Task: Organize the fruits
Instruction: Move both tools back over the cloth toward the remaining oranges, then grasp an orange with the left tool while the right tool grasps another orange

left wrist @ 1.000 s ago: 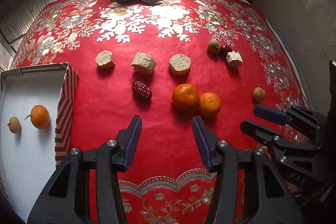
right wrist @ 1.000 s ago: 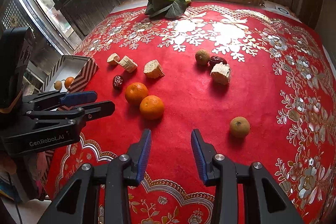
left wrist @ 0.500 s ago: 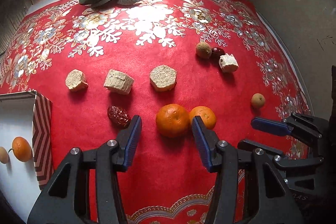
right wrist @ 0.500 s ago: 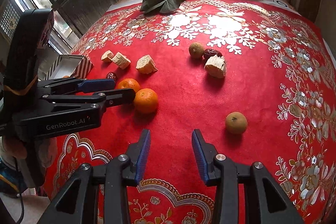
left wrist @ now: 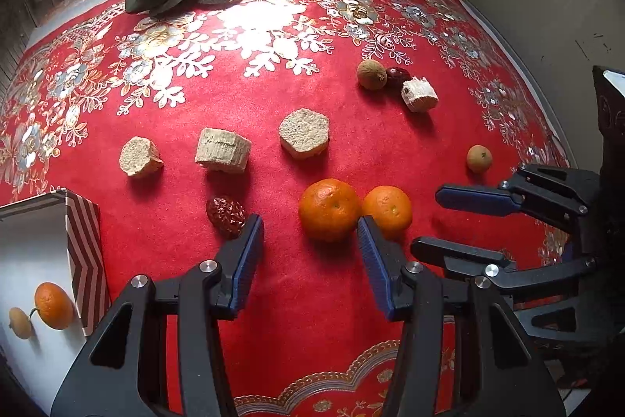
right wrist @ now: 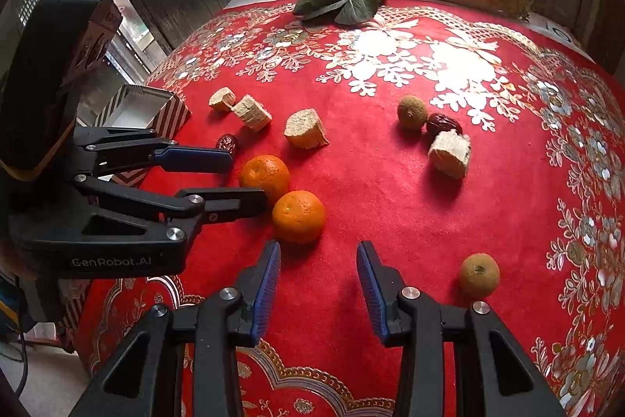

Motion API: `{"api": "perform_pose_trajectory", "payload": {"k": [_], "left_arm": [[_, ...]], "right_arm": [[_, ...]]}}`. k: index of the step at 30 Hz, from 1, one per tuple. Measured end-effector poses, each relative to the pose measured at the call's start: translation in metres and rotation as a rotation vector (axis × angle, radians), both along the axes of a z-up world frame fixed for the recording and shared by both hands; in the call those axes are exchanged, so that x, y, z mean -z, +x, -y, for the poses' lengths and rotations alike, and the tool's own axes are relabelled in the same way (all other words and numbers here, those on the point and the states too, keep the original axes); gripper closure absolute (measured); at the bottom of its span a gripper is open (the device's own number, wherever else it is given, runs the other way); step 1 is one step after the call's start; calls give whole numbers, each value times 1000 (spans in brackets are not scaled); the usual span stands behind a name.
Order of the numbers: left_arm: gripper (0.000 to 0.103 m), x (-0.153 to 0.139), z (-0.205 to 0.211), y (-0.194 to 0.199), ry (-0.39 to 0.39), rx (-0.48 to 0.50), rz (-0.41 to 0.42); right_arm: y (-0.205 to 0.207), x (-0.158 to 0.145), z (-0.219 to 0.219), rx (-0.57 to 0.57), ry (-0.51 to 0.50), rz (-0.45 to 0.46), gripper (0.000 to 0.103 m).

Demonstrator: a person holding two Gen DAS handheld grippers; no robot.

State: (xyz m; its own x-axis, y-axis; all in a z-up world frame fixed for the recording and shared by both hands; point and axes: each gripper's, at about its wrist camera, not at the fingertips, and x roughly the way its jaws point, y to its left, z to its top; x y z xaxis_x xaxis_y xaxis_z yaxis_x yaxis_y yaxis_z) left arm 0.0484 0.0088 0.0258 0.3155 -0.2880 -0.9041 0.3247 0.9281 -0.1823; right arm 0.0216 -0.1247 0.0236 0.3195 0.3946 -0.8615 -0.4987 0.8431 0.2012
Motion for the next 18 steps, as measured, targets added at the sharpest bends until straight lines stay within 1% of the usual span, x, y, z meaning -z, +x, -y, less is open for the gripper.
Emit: {"api": "perform_pose_trajectory", "payload": {"k": [4,6,8,9,13,18], "left_arm": [[53,-1,-3,2,-10,-14,-9],[53,-2,-2,2,-7,-20,-4],[53,-3,-1,3,-9,-17,0],[53,-4,0,4,-10,-14,-5],[53,-5,9,6,-3,13,3],[53,1,21,7,10,42,-6]], "right_arm": [[11,10,-17,-52,-20,-1,64],[15,12,-21,-63,-26,16,64],[17,12,-20,-69,-20,10,67],[18,12,-18,-72,-11,0,71],[16,8,-5,-46,-35,2,72],[13,3,19,16,-18,-6,72]]}}
